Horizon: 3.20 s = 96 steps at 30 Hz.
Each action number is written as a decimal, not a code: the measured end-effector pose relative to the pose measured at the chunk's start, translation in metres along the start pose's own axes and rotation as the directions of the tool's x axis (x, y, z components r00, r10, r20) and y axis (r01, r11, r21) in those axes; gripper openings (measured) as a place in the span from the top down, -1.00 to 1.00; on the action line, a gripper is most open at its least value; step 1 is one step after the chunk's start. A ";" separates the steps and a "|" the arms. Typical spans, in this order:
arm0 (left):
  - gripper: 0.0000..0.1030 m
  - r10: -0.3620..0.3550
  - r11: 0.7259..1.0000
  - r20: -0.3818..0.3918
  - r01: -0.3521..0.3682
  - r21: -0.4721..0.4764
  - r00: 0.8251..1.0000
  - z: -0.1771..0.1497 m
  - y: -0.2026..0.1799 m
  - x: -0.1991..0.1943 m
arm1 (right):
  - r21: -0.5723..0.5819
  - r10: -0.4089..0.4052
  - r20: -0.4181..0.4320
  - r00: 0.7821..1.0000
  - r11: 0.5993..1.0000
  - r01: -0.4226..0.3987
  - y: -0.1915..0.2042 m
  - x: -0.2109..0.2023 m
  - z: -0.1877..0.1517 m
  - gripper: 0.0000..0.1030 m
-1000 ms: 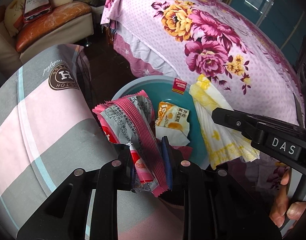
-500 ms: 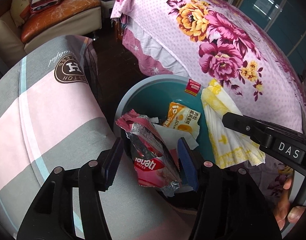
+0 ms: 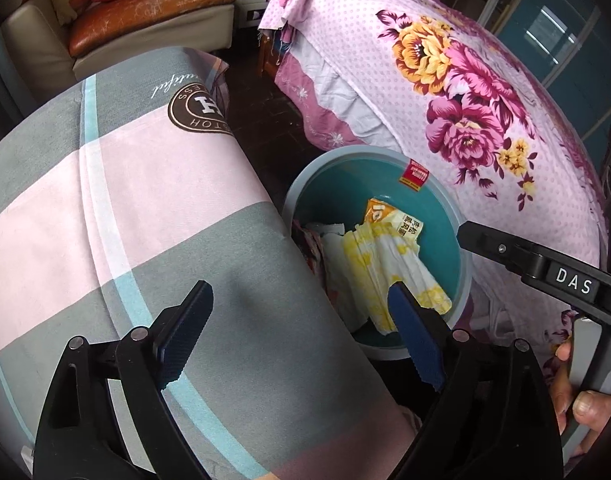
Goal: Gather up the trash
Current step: 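Move both open grippers back to the white medicine box and plastic cup, then grasp the white medicine box with the right gripper and lift it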
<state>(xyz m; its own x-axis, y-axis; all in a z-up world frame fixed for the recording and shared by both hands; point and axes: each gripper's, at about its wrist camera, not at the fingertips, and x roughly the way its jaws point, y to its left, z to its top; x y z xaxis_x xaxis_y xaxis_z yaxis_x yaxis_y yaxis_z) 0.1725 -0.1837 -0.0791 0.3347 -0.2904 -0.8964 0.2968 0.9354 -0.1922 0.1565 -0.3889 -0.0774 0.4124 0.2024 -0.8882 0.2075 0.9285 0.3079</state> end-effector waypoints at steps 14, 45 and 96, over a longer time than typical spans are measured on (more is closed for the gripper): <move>-0.80 0.017 0.996 0.028 -0.015 -0.083 0.999 -0.028 0.050 -0.037 | -0.022 0.008 -0.100 0.995 1.000 -0.011 0.040 0.007 -0.025 -0.49; -0.84 0.129 0.947 0.150 -0.077 -0.311 0.980 -0.148 0.207 -0.156 | -0.319 0.028 -0.222 0.975 0.942 -0.099 0.221 -0.009 -0.135 -0.53; -0.84 0.280 0.747 0.116 -0.141 -0.649 0.953 -0.221 0.373 -0.180 | -0.495 -0.006 -0.309 0.951 0.855 -0.155 0.368 0.045 -0.204 -0.32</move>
<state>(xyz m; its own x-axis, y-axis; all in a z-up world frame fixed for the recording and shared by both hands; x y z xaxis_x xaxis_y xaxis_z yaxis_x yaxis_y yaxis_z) 0.0252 0.2625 -0.0782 0.5059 -0.0378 -0.8617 -0.4059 0.8711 -0.2765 0.0704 0.0257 -0.0731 0.1171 0.2833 -0.9519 -0.3253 0.9165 0.2328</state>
